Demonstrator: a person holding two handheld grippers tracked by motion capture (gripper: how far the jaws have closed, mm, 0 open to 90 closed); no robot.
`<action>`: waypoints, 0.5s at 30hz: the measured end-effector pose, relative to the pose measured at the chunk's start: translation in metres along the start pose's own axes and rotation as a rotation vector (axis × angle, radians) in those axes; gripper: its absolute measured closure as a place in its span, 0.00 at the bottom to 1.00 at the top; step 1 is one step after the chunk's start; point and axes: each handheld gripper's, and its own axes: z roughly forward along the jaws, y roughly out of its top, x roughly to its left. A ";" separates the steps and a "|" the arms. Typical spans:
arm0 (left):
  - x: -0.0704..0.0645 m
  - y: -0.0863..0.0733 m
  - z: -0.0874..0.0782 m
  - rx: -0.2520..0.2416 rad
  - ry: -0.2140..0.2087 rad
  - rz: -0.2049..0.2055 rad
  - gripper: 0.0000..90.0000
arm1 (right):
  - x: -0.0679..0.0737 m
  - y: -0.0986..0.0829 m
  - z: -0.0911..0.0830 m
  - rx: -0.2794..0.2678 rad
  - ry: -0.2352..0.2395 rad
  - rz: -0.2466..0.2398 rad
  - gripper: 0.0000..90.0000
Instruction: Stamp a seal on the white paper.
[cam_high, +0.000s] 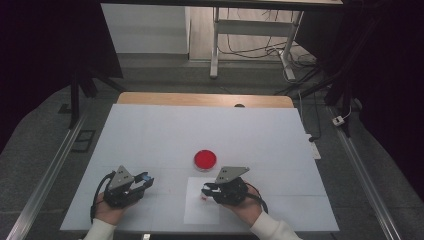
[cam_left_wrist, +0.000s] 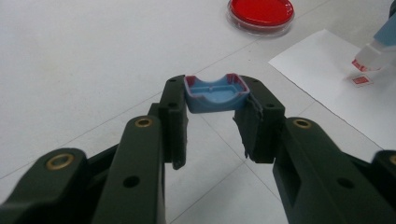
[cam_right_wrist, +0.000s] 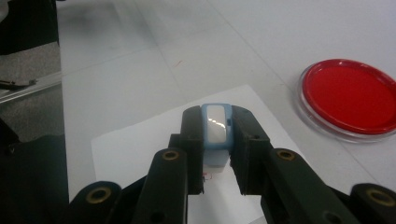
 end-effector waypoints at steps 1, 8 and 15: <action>0.000 0.000 0.000 0.000 0.000 0.000 0.71 | 0.000 0.000 -0.001 0.000 -0.007 -0.002 0.84; 0.000 0.000 0.000 -0.001 -0.001 0.001 0.71 | -0.006 0.002 -0.012 -0.064 -0.023 0.025 0.84; -0.001 0.000 0.000 -0.001 -0.003 0.001 0.71 | -0.018 0.002 -0.028 -0.145 -0.055 0.073 0.84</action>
